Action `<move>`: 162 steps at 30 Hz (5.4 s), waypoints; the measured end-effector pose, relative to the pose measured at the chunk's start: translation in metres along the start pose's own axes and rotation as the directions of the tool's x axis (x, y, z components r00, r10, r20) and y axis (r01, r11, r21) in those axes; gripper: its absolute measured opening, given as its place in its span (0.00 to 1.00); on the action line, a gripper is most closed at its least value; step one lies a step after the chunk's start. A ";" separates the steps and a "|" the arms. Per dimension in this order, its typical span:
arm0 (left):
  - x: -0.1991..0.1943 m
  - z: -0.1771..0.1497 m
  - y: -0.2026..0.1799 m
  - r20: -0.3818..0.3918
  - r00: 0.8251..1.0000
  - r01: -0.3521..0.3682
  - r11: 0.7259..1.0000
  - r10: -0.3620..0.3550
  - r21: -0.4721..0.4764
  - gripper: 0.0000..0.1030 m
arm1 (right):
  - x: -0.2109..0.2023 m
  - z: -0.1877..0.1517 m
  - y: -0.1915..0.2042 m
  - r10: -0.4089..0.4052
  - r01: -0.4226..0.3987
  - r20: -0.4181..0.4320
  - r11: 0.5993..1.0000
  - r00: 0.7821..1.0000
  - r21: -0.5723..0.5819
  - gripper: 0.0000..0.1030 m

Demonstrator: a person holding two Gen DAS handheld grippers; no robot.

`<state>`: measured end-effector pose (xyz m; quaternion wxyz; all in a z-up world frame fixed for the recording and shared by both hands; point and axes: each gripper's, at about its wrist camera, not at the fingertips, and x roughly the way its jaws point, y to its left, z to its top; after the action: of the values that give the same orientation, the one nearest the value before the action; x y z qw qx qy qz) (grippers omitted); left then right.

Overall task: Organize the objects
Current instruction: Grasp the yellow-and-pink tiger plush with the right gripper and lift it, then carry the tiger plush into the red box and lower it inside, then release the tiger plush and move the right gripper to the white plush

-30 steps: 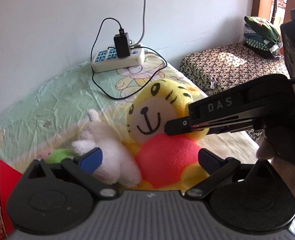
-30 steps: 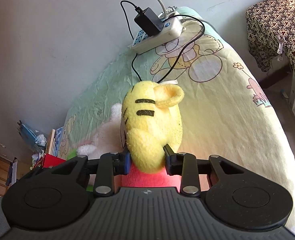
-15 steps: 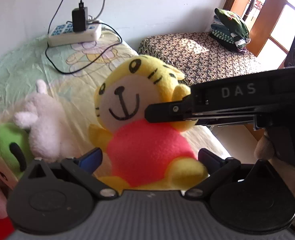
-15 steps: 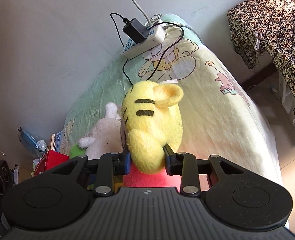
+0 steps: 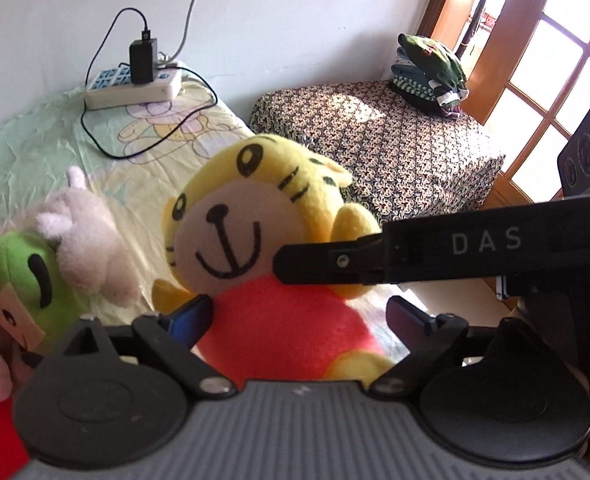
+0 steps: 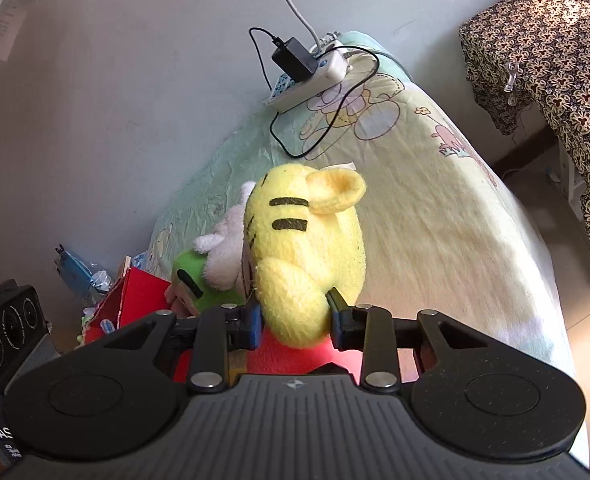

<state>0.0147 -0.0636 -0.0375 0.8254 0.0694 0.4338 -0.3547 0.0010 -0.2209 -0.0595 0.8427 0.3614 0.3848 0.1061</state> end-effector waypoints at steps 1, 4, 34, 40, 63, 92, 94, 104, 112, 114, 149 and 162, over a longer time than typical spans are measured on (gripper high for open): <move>-0.006 -0.001 -0.001 0.014 1.000 -0.005 1.000 0.005 -0.002 0.90 | -0.003 -0.001 0.004 0.012 -0.012 0.006 1.000 1.000 -0.010 0.33; -0.030 -0.003 -0.004 0.073 0.997 -0.036 0.999 0.037 -0.009 0.90 | -0.012 -0.002 0.021 0.057 -0.056 0.022 0.996 0.998 -0.063 0.33; -0.194 -0.076 0.176 0.267 0.940 -0.141 0.953 0.214 -0.268 0.94 | 0.094 -0.065 0.232 0.169 -0.172 -0.040 0.924 0.985 -0.341 0.33; -0.201 -0.078 0.207 0.290 0.945 -0.071 0.963 0.149 -0.260 0.95 | 0.110 -0.070 0.239 0.130 -0.116 0.025 0.947 0.991 -0.299 0.30; -0.184 -0.112 0.265 0.148 0.968 -0.163 0.957 0.202 -0.238 0.94 | 0.139 -0.120 0.239 -0.004 0.049 0.185 0.969 0.983 -0.244 0.24; -0.167 -0.106 0.249 0.070 0.942 -0.309 0.929 0.328 -0.203 0.99 | 0.133 -0.133 0.219 -0.009 0.043 0.166 0.978 0.986 -0.204 0.28; -0.167 -0.105 0.247 0.062 0.939 -0.318 0.925 0.337 -0.208 0.99 | 0.133 -0.131 0.217 0.002 0.028 0.159 0.981 0.987 -0.190 0.28; -0.167 -0.100 0.227 0.042 0.896 -0.428 0.886 0.442 -0.179 0.99 | 0.131 -0.127 0.216 0.027 -0.002 0.113 0.975 0.993 -0.220 0.28; -0.165 -0.097 0.214 0.017 0.857 -0.503 0.843 0.515 -0.193 0.99 | 0.129 -0.121 0.212 0.063 -0.050 0.045 0.968 0.997 -0.244 0.28; -0.164 -0.097 0.212 0.009 0.846 -0.521 0.830 0.533 -0.201 0.99 | 0.128 -0.118 0.211 0.072 -0.062 0.029 0.965 0.997 -0.254 0.28; -0.167 -0.087 0.177 -0.099 0.688 -0.717 0.653 0.719 -0.244 0.99 | 0.106 -0.098 0.203 0.178 -0.206 -0.109 0.914 0.978 -0.350 0.37; -0.186 -0.080 0.156 -0.137 0.589 -0.799 0.548 0.796 -0.248 0.99 | 0.081 -0.083 0.181 0.187 -0.206 -0.088 0.910 0.978 -0.361 0.37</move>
<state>-0.0074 0.1829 0.0260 0.8951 0.1408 0.4044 0.1244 0.0143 -0.0106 -0.0178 0.8702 0.2313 0.3413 0.2698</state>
